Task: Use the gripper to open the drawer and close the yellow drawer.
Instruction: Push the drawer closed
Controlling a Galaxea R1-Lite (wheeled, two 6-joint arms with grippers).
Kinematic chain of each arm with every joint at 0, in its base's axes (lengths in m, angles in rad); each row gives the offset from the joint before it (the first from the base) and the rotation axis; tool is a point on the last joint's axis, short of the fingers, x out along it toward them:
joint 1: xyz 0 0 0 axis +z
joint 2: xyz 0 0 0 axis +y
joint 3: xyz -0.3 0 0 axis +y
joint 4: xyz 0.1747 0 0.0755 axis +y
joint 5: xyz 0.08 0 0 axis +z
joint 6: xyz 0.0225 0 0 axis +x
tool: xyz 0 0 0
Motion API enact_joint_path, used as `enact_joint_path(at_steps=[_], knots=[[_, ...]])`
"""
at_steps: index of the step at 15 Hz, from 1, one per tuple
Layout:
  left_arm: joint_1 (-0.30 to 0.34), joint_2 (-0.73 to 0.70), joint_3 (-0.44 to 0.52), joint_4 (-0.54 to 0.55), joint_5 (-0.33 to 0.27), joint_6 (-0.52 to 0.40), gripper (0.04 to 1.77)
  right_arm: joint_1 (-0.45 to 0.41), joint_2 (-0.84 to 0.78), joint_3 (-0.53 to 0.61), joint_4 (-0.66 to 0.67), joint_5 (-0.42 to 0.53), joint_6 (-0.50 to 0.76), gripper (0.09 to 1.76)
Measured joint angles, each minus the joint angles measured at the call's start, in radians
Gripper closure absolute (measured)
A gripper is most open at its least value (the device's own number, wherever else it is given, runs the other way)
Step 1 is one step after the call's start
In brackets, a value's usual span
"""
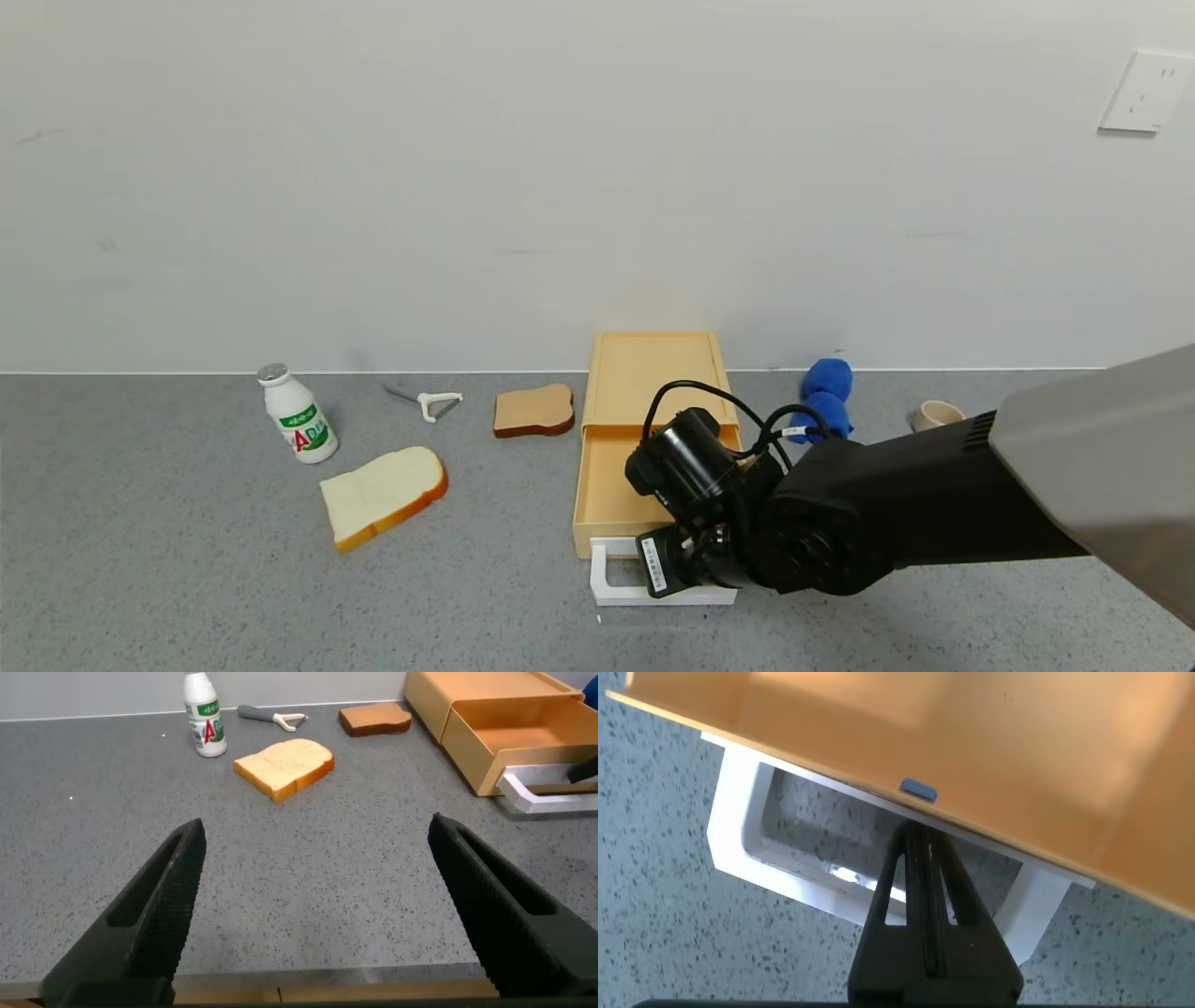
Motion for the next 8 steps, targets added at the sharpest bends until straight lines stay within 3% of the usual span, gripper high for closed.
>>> enact_joint_path(at_steps=[8], knots=[[0.0, 0.0, 0.0, 0.0, 0.0, 0.0, 0.09, -0.02, 0.006, 0.002, -0.113, 0.0, 0.0, 1.73]])
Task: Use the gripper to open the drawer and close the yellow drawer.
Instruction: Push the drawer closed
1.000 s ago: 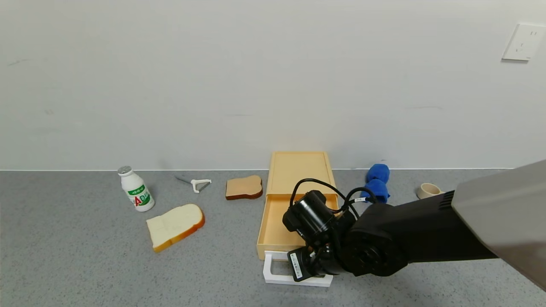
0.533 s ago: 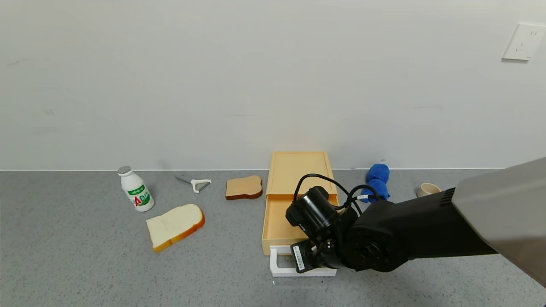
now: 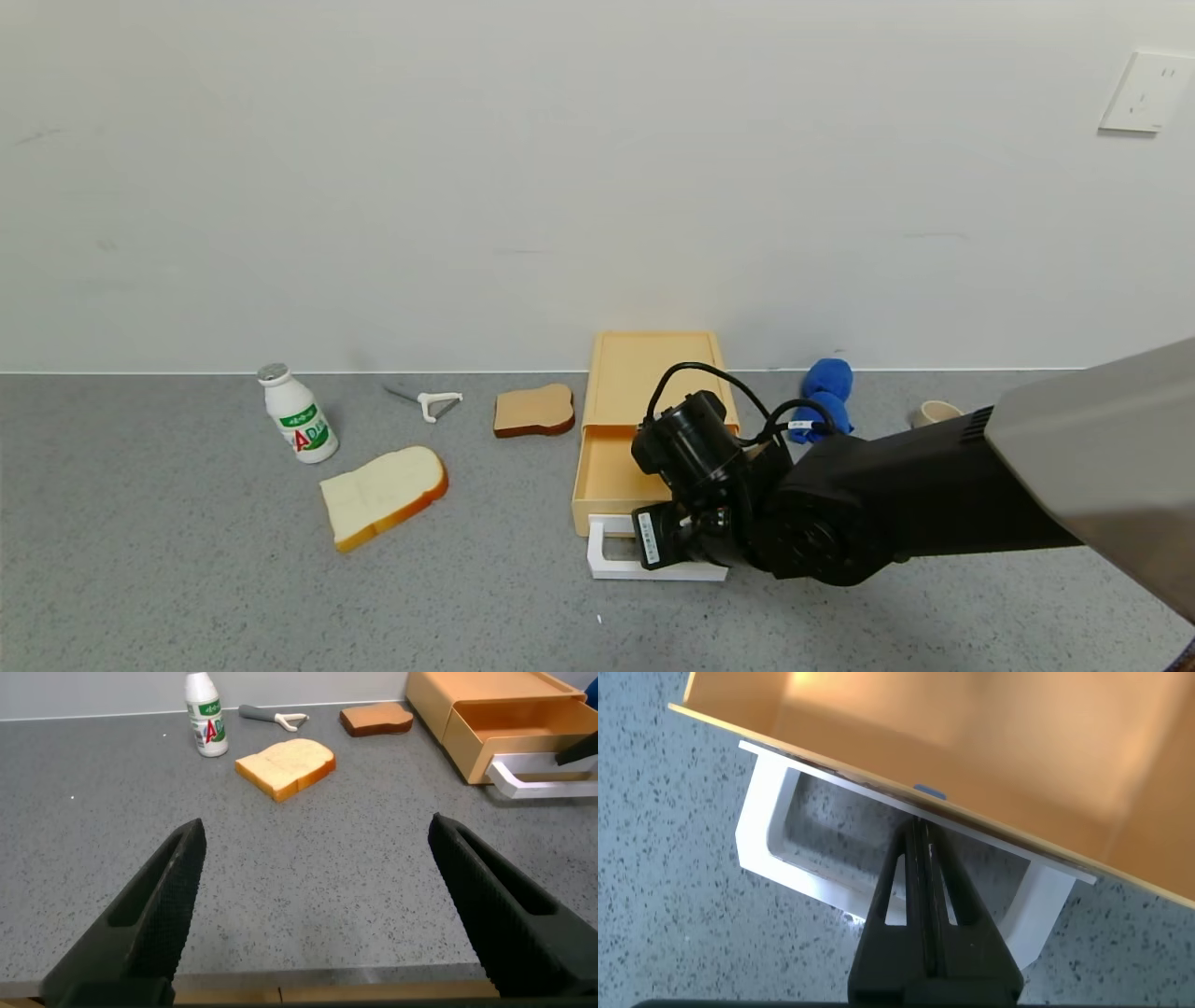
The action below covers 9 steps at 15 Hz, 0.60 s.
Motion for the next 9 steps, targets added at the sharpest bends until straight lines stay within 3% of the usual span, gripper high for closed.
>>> enact_joint_path(at_steps=[9], knots=[[0.0, 0.0, 0.0, 0.0, 0.0, 0.0, 0.09, -0.056, 0.059, -0.085, -0.051, 0.0, -0.02, 1.73]])
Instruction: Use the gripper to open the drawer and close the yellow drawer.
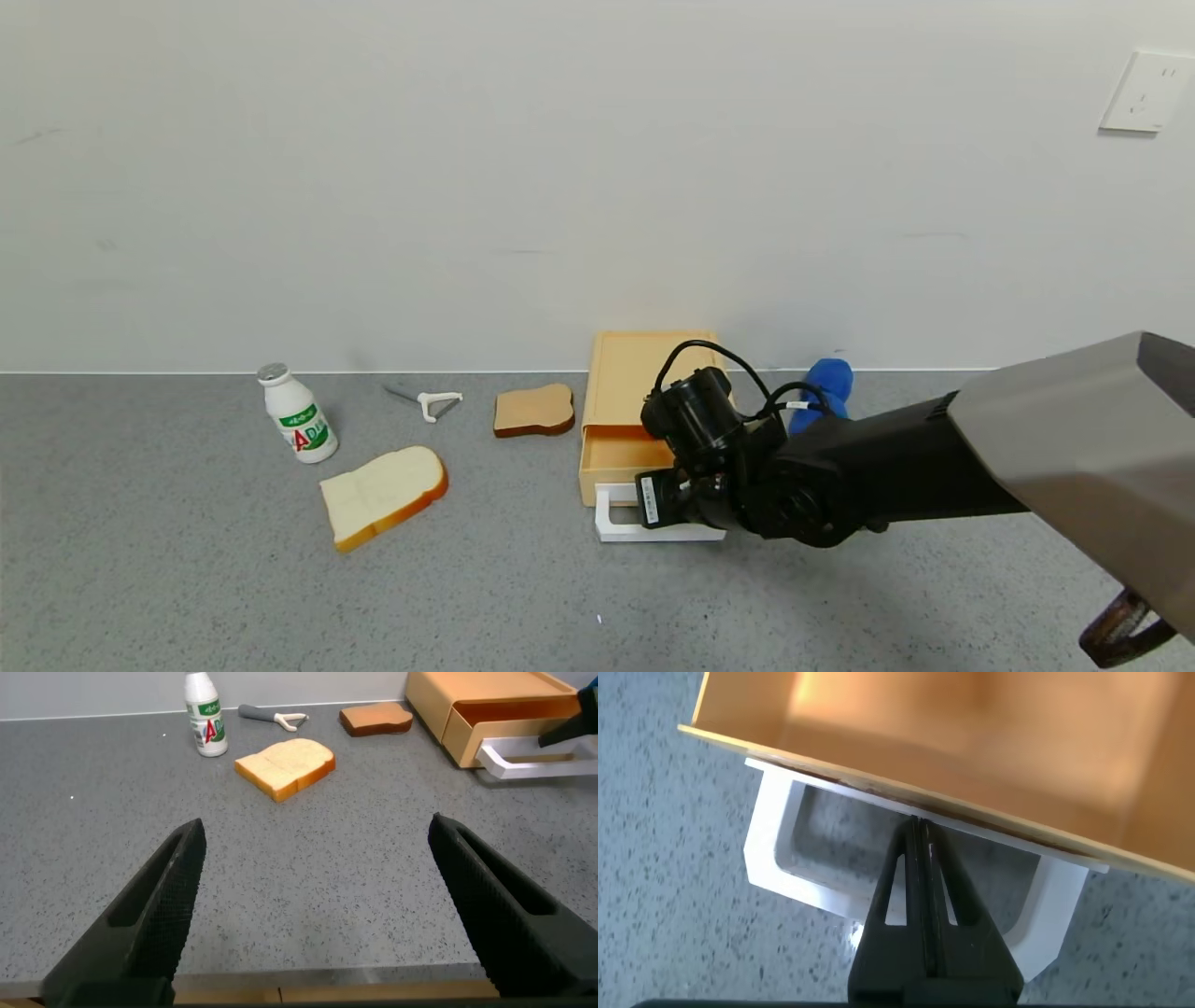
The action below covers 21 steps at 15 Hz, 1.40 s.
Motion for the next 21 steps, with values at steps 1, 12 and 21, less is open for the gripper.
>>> enact_joint_path(at_steps=[1, 12, 21], knots=[[0.0, 0.0, 0.0, 0.0, 0.0, 0.0, 0.09, -0.006, 0.01, -0.021, 0.001, 0.0, -0.001, 1.73], [0.0, 0.0, 0.0, 0.0, 0.0, 0.0, 0.09, -0.062, 0.133, -0.217, 0.006, 0.003, -0.048, 1.73], [0.0, 0.0, 0.0, 0.0, 0.0, 0.0, 0.09, -0.075, 0.161, -0.263, 0.004, 0.003, -0.063, 1.73]])
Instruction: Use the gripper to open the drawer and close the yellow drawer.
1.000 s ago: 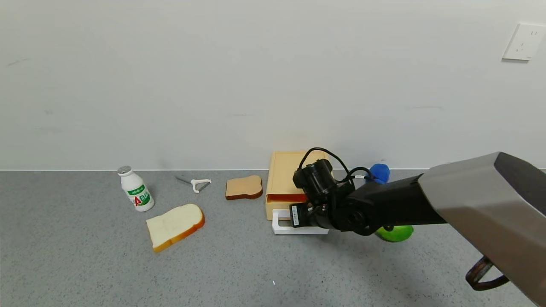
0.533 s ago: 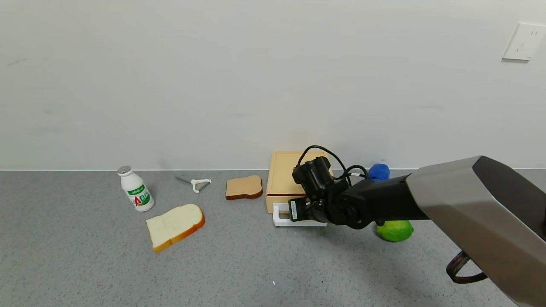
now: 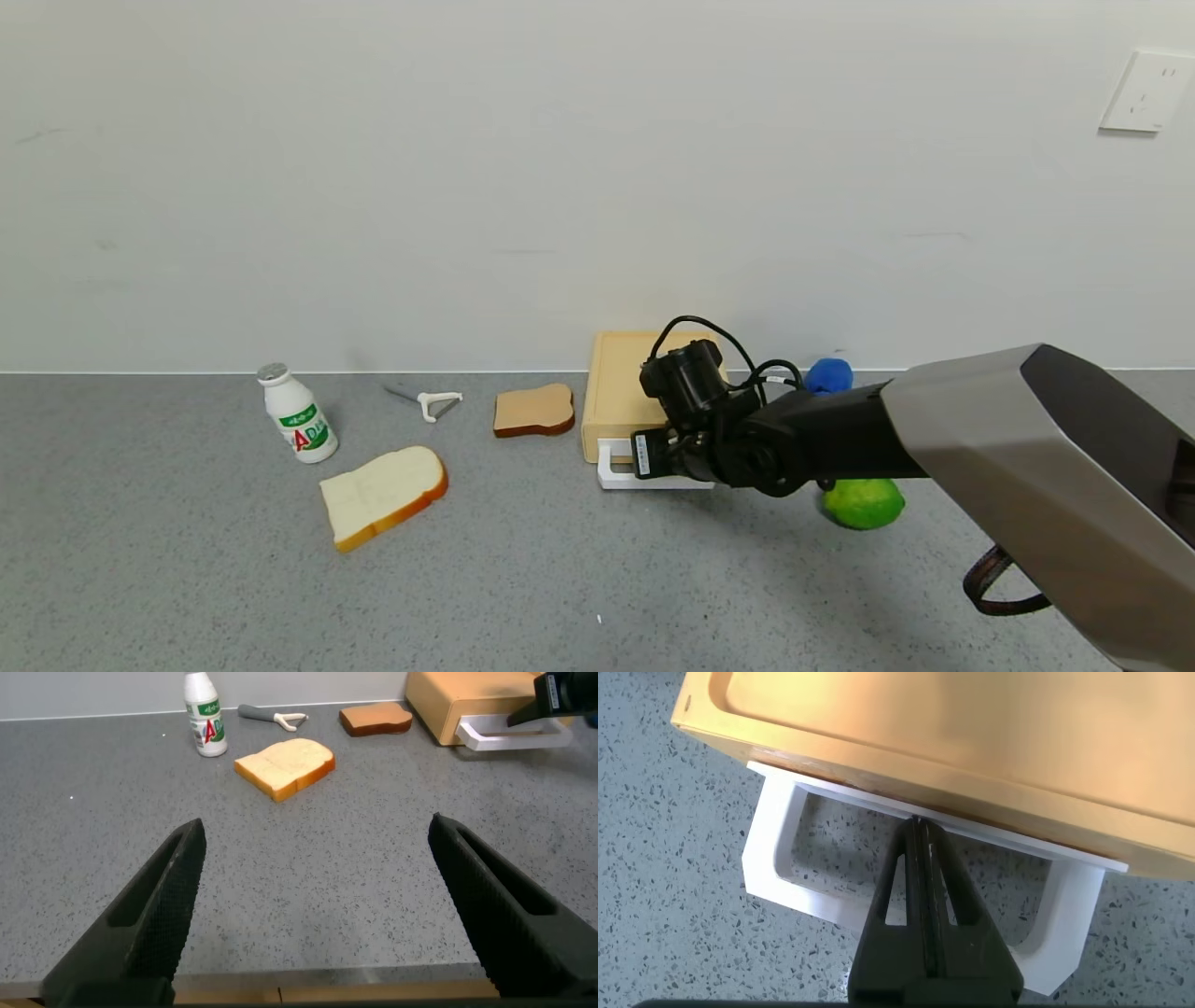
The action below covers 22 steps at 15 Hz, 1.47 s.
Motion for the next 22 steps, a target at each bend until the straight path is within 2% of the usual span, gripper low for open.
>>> enact_joint_path(at_steps=[7, 12, 17, 22], knots=[[0.0, 0.0, 0.0, 0.0, 0.0, 0.0, 0.09, -0.003, -0.004, -0.003, 0.022, 0.001, 0.0, 1.73], [0.0, 0.0, 0.0, 0.0, 0.0, 0.0, 0.09, 0.003, -0.098, 0.029, 0.133, 0.016, -0.001, 1.73], [0.0, 0.0, 0.0, 0.0, 0.0, 0.0, 0.09, -0.008, -0.293, 0.217, 0.131, 0.133, -0.106, 1.73], [0.0, 0.0, 0.0, 0.0, 0.0, 0.0, 0.09, -0.035, -0.468, 0.349, 0.111, 0.143, -0.159, 1.71]])
